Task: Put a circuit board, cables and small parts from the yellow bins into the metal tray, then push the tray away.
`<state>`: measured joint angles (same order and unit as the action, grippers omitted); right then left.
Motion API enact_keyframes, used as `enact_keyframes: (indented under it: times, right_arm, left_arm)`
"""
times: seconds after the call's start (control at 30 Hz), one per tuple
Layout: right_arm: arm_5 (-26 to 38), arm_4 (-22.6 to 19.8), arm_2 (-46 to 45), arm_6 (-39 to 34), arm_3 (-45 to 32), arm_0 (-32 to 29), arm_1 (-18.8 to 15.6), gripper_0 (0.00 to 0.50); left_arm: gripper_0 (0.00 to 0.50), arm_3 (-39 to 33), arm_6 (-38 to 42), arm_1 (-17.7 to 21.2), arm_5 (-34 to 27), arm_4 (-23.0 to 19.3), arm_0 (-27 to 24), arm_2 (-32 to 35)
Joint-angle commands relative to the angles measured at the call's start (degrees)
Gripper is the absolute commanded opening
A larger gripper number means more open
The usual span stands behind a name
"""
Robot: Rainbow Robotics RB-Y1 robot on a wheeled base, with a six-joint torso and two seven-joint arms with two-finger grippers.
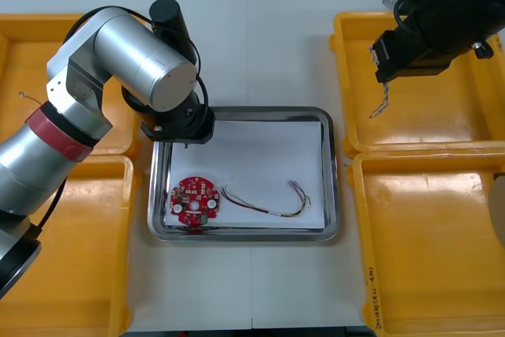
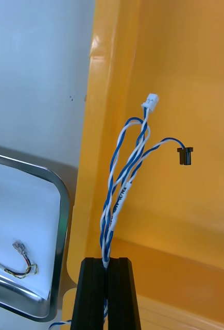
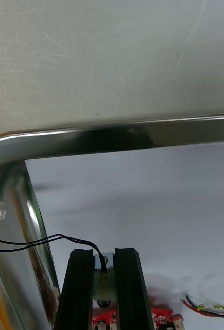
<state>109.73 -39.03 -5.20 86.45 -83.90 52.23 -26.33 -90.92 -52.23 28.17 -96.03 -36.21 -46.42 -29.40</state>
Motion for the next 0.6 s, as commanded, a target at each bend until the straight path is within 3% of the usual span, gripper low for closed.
enact_keyframes:
  times: [0.03,0.23,0.33,0.4,0.43,0.5,0.57,0.6]
  right_arm:
    - [0.27,-1.22,3.53,-0.23,-2.14,1.47,-2.23,0.0]
    - [0.27,-2.1,5.37,-1.46,-2.23,1.56,-2.14,0.0]
    - [0.27,-2.54,5.73,-1.72,-2.49,1.3,-2.14,0.0]
    - [0.27,-2.63,5.99,-1.9,-3.11,0.68,-2.14,0.0]
    - [0.27,-2.72,6.08,-1.99,-3.28,0.5,-2.14,0.0]
    - [0.27,-2.81,6.08,-2.34,-4.43,-0.55,-2.14,0.0]
    - [0.27,-2.81,6.08,-2.69,-5.66,-1.34,-2.14,0.0]
    - [0.27,-2.81,6.08,-2.87,-6.27,-1.78,-2.14,0.0]
  left_arm:
    - [0.004,-0.58,-3.76,-1.71,1.02,1.76,1.5,-0.13]
    - [0.04,-0.58,-3.94,-2.85,1.9,4.4,2.91,-0.13]
    - [0.089,-0.58,-3.94,-3.38,1.81,5.27,3.09,-0.13]
    - [0.219,-0.58,-3.94,-3.47,1.9,5.45,3.26,-0.13]
    - [0.261,-0.58,-3.94,-3.47,1.9,5.45,3.26,-0.13]
    - [0.435,-0.67,-3.85,-3.47,1.81,5.45,3.26,-0.13]
    - [0.5,-0.67,-3.85,-3.47,1.81,5.45,3.17,-0.13]
    - [0.5,-0.67,-3.85,-3.47,1.81,5.45,3.17,0.04]
